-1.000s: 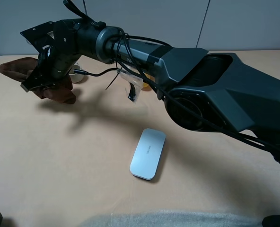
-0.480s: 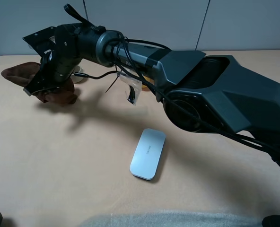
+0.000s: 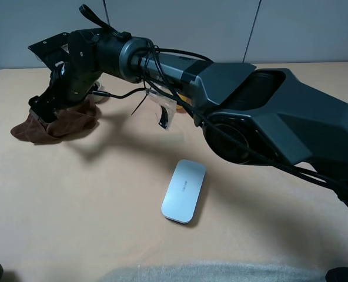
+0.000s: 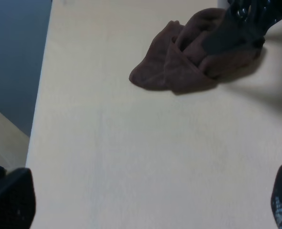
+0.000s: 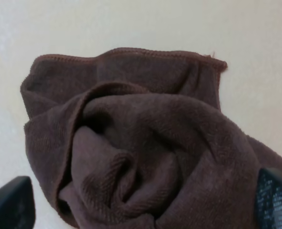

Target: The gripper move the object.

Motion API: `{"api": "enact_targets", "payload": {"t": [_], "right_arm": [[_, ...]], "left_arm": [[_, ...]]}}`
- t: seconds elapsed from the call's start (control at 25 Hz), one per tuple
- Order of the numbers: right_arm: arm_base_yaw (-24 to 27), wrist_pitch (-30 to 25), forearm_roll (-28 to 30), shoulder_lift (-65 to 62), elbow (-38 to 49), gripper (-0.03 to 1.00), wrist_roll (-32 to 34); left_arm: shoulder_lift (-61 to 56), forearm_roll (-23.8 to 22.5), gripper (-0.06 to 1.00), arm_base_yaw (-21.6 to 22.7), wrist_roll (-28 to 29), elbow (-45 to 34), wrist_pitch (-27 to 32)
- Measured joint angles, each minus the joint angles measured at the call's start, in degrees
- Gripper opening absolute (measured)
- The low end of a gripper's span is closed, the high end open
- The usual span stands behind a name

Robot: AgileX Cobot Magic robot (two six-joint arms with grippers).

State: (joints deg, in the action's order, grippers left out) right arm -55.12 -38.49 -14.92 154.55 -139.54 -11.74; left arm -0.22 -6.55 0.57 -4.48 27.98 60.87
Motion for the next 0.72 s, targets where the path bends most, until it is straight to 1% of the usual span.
{"api": "enact_targets", "payload": {"t": [0.2,0.44,0.72], "right_arm": [[0.0,-0.3,0.0,0.0,0.0,0.69,0.0],[0.0,-4.7,0.0,-1.3,0.0,0.69,0.0],[0.7,-11.2,0.5,-4.7,0.0,0.69,0.1]], "left_arm": [[0.0,0.0,0.99,0.0,0.0,0.0,0.0],[0.0,0.0,0.99,0.0,0.0,0.0,0.0],[0.0,0.0,0.99,0.0,-0.1,0.0,0.0]]}}
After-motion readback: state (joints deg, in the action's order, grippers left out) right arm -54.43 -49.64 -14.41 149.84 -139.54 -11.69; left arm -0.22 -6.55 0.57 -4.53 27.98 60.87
